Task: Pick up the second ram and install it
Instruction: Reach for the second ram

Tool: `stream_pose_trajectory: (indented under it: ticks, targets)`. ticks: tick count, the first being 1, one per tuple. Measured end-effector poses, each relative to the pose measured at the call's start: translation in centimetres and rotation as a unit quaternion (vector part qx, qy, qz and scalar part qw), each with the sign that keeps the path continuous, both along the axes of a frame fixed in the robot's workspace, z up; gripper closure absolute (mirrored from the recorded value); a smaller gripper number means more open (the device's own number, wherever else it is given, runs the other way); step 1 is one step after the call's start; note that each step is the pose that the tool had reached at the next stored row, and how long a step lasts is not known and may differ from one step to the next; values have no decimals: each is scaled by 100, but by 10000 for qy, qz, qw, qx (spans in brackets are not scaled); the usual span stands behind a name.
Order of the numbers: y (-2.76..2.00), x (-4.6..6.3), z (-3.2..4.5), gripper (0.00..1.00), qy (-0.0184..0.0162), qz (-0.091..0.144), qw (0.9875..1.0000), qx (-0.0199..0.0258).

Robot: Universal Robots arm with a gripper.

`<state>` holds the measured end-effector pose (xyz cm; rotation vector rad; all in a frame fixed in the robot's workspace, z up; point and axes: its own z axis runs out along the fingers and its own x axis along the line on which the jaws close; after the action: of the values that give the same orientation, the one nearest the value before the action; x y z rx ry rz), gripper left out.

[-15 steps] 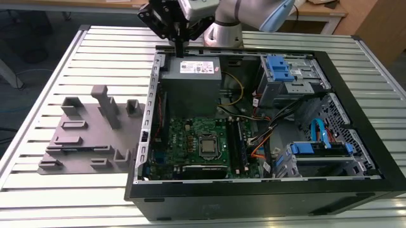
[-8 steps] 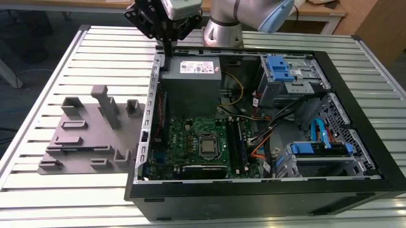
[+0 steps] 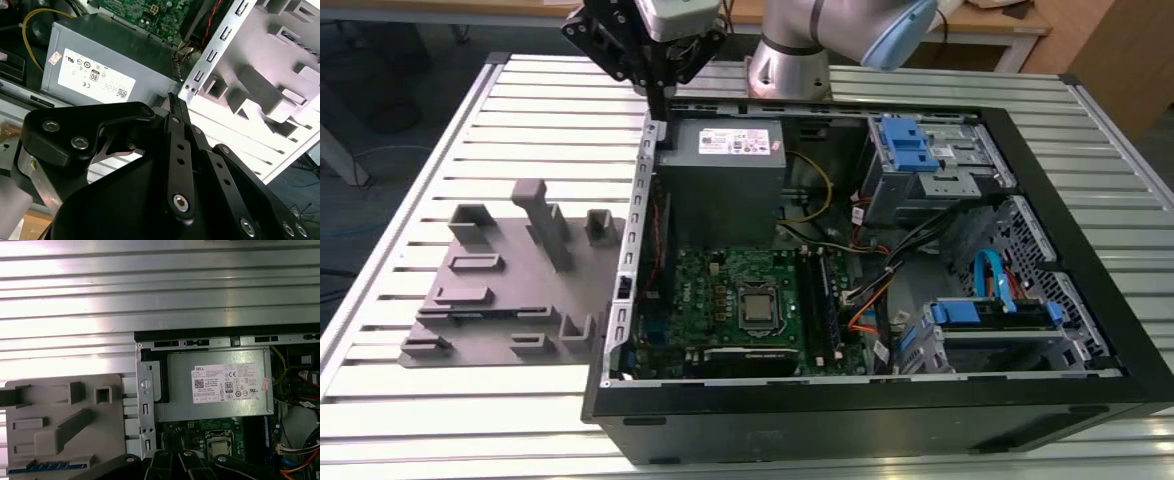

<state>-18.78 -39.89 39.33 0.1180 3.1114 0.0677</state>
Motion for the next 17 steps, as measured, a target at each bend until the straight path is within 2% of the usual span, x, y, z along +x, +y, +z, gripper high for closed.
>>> stream_pose_trajectory:
  ticks: [17]
  targets:
    - [0,-311,-1,93,0,0,10000,0]
